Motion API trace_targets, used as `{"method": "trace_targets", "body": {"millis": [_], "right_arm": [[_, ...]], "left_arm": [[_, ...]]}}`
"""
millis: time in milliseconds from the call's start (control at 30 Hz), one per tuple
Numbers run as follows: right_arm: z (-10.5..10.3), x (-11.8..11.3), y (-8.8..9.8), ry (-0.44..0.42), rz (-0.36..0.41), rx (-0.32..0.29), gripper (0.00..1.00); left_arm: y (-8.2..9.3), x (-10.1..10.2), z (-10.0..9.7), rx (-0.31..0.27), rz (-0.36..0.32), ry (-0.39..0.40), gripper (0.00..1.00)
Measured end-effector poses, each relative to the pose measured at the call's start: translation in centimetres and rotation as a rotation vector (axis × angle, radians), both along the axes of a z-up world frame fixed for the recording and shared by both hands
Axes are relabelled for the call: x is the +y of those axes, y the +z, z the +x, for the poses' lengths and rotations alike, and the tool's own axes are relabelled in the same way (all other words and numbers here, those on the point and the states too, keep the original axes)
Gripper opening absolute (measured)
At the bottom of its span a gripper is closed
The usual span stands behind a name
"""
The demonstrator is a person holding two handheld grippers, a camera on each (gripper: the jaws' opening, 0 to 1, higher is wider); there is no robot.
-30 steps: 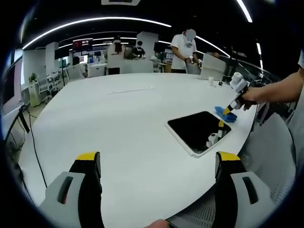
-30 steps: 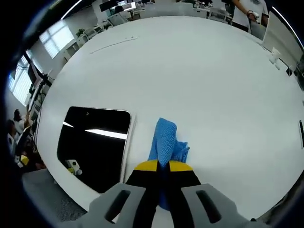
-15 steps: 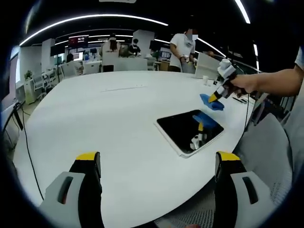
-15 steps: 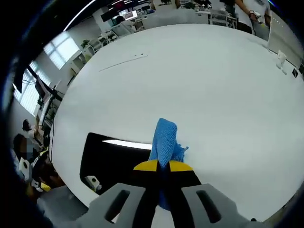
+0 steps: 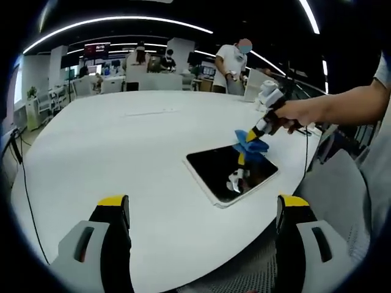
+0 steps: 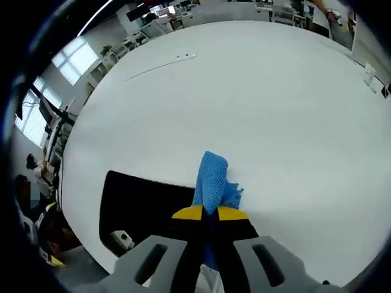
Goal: Wipe the mirror surface with the cleaning cloth until all visible marks leave the cleaned area.
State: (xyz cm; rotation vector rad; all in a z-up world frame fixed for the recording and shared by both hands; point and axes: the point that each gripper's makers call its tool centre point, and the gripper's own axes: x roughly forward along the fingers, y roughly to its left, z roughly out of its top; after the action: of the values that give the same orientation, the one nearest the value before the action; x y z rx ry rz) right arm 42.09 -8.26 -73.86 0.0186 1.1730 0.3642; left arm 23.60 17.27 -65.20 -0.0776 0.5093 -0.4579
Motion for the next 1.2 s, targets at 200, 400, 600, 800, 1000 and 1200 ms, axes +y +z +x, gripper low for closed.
{"method": "trace_targets", "body": {"millis": [200, 400, 600, 800, 1000, 1200], "right_arm": [[-0.2, 0.0, -0.1, 0.012, -0.022, 0.002, 0.0], [-0.4, 0.6, 0.0, 0.012, -0.027, 0.012, 0.0], [-0.5, 2.1, 0.0, 0.038, -0.038, 0.024, 0.0], [-0.6, 3.5, 0.0, 0.047, -0.047, 0.03, 0.0], [-1.1, 5.4, 0.2, 0.075, -0.04, 0.035, 0.0], [-1.2, 7.5, 0.1, 0.086, -0.016, 0.045, 0.0]], "left_arm": [[0.1, -0.2, 0.3, -0.006, -0.013, 0.013, 0.99], [0.4, -1.3, 0.5, -0.013, -0.033, 0.007, 0.99], [-0.1, -0.7, 0.9, -0.015, -0.002, 0.032, 0.99], [-0.1, -1.2, 0.8, -0.026, 0.017, 0.009, 0.99], [-0.9, -1.2, 0.7, -0.001, 0.019, -0.005, 0.99], [-1.0, -1.5, 0.5, 0.004, 0.023, -0.023, 0.99]]}}
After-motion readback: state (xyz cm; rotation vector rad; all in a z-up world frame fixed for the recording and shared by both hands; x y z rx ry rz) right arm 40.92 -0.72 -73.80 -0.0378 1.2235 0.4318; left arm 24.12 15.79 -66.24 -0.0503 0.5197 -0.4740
